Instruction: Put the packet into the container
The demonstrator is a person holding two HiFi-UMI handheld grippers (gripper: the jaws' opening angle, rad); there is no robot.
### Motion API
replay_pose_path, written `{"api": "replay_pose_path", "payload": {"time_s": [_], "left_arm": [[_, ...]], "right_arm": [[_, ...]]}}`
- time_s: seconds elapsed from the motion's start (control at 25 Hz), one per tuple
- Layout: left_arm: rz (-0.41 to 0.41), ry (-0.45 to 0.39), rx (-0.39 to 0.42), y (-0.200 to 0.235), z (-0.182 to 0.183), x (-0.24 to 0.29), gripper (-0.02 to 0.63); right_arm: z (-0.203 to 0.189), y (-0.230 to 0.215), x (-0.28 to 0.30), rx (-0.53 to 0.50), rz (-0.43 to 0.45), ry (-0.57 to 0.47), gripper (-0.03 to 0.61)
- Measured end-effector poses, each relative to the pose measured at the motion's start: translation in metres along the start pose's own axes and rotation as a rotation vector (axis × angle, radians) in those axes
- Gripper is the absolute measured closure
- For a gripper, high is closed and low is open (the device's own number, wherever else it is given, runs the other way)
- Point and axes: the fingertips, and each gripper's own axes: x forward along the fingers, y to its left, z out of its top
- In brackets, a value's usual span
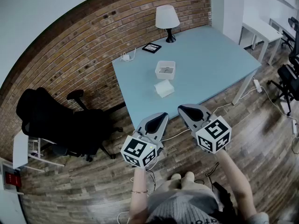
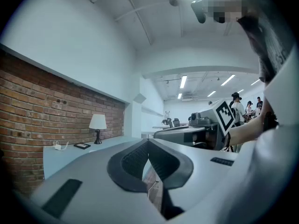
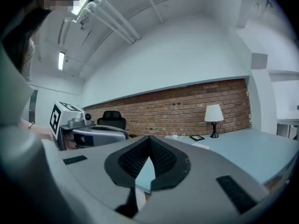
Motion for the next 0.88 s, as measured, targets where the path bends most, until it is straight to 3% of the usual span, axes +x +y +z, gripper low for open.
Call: {"api": "replay_pose_path", "payload": {"time_s": [0.88], "left_arm": [[0.027,0.016,-0.005,0.002,-0.006,0.013,0.606]], "right_arm": [[-0.002,-0.015,-0.004,0.012,0.022,0.0,0.566]]}}
